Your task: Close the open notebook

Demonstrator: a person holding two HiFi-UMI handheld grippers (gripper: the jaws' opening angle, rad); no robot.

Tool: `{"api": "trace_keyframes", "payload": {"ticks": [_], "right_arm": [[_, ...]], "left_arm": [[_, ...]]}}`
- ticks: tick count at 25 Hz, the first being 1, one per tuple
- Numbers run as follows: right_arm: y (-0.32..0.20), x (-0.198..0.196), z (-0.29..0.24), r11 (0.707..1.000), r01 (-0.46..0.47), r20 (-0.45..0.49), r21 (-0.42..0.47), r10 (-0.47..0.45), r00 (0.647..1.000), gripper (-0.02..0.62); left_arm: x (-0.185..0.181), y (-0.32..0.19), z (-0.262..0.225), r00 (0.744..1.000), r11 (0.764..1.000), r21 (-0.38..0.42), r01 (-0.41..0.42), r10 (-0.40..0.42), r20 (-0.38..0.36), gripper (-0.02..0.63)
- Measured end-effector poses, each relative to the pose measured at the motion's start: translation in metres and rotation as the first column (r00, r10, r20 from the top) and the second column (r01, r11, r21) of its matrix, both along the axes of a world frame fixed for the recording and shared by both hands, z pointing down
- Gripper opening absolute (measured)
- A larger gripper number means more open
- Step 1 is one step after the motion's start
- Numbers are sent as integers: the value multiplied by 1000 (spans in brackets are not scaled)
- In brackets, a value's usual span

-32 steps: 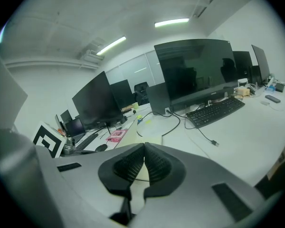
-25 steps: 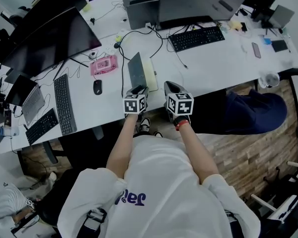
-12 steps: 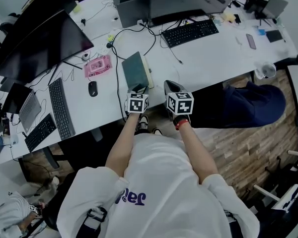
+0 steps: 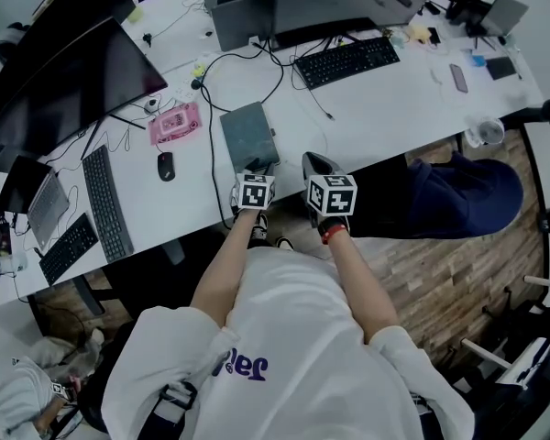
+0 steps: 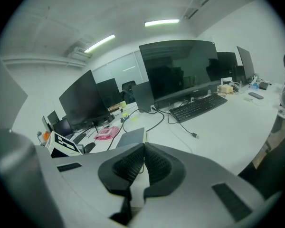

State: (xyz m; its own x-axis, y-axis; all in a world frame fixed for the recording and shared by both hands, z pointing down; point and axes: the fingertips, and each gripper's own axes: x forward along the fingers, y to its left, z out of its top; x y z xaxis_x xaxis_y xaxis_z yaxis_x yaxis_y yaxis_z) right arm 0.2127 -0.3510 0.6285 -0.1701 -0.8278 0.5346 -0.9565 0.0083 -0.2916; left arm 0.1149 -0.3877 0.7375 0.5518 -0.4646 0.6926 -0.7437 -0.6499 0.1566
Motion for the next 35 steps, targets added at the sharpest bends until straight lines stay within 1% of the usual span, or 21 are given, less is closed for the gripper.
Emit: {"api": "trace_keyframes", "payload": {"ticks": [2, 5, 7, 10, 14, 17, 19, 22, 25, 31, 35], "right_arm": [[0, 0, 3, 1000, -1, -1, -4, 1, 1000, 13], [-1, 1, 5, 1000, -6, -2, -14, 6, 1000, 12], [-2, 1, 6, 1000, -5, -4, -18, 5, 1000, 12], [-6, -1, 8, 1000, -2, -3, -21, 2, 1000, 12], [-17, -7, 2, 1000, 15, 5, -1, -14, 1000, 12], [-31, -10, -17, 999, 29, 7, 43, -30, 1000, 12], [-43, -12, -33, 996, 42, 7, 81, -42, 999, 12], [-57, -13, -62, 988, 58, -8, 147, -57, 998, 12], [-63, -17, -90, 975, 80, -33, 209, -74, 997, 12], [-55, -31, -149, 934, 144, -80, 328, -125, 989, 12], [-36, -33, -174, 908, 180, -121, 379, -144, 982, 12]], "left_arm": [[-7, -6, 7, 999, 999, -18, 42, -42, 3, 172], [-17, -14, 16, 997, 997, -33, 73, -72, 12, 172], [-19, -15, 18, 997, 996, -38, 81, -81, 4, 170], [-17, -14, 11, 998, 998, -27, 65, -65, -5, 170], [-20, -16, -16, 997, 998, 6, 56, -56, -51, 170], [-30, -27, -57, 992, 994, 72, 81, -73, -105, 169], [-40, -36, -89, 985, 986, 122, 110, -92, -144, 167], [-59, -43, -137, 970, 970, 182, 163, -123, -210, 158], [-77, -45, -180, 957, 946, 248, 206, -143, -251, 135], [-104, -37, -258, 929, 878, 374, 299, -179, -323, 64], [-111, -17, -289, 917, 832, 432, 349, -208, -341, 32]]}}
